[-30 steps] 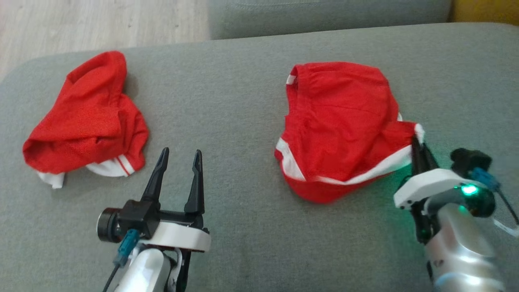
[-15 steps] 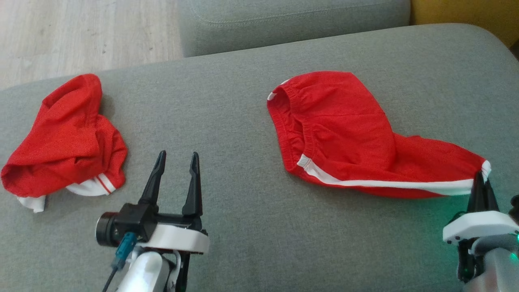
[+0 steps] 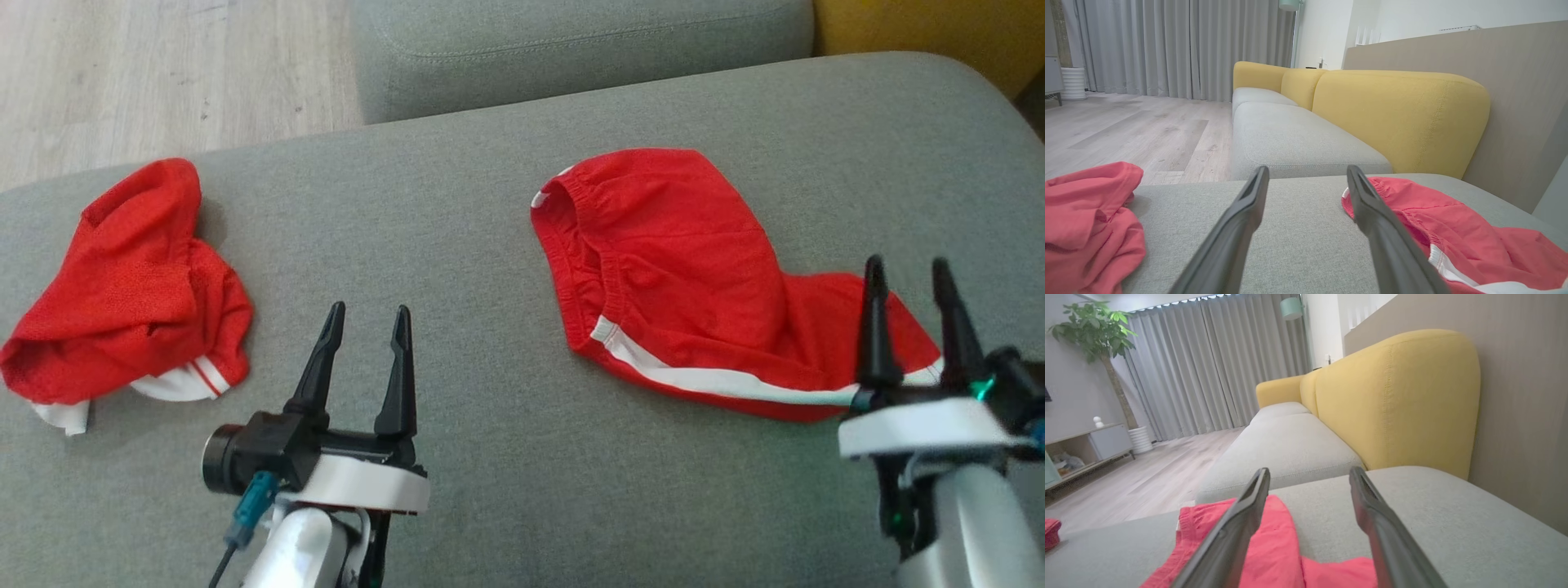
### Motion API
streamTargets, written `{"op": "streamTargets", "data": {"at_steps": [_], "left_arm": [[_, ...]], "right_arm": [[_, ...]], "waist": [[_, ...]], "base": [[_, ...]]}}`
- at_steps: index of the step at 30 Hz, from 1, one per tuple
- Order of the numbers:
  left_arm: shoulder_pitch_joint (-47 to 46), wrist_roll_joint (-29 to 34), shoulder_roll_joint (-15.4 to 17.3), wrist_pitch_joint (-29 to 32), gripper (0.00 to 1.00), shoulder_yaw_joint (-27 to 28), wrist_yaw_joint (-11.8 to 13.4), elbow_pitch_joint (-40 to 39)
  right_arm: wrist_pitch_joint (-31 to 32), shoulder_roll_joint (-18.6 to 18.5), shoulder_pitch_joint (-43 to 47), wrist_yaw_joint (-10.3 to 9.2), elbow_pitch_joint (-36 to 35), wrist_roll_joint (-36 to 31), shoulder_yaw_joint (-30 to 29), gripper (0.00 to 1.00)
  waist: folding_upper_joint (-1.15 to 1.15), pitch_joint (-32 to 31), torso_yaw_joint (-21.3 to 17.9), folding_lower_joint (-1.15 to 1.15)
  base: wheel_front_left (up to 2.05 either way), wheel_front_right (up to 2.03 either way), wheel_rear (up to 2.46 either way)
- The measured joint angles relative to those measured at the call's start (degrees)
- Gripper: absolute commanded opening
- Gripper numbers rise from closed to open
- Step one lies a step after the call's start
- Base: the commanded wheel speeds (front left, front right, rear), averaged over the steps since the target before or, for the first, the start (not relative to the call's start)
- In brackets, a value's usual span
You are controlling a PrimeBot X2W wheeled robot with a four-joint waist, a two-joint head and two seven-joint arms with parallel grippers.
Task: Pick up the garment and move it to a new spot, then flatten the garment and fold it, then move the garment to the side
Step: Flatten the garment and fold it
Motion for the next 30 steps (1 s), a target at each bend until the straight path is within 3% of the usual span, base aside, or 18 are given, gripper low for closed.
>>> {"op": "streamTargets", "data": {"at_steps": [11, 19, 30], "left_arm": [[-0.29, -0.74, -0.11, 0.42, 1.0, -0.52, -1.71, 2.31], [-6.04, 1.63, 0.19, 9.53, 1.0, -8.98, -7.84, 5.92], [-15.87, -0.62, 0.1, 20.82, 1.0, -16.52, -10.04, 11.99]], "right_arm": [[0.0, 0.01, 5.76, 0.0, -2.2, -0.26, 3.1, 1.0], [0.0, 0.0, 5.67, 0.0, -2.09, -0.27, 2.69, 1.0], [0.0, 0.0, 3.13, 0.0, -1.72, 0.82, 3.26, 1.0]], "waist": [[0.0, 0.68, -0.51, 0.0], [0.0, 2.75, -2.39, 0.01], [0.0, 7.24, -7.21, 0.01]], "base": [[0.0, 0.0, 0.0], [0.0, 0.0, 0.0], [0.0, 0.0, 0.0]]}}
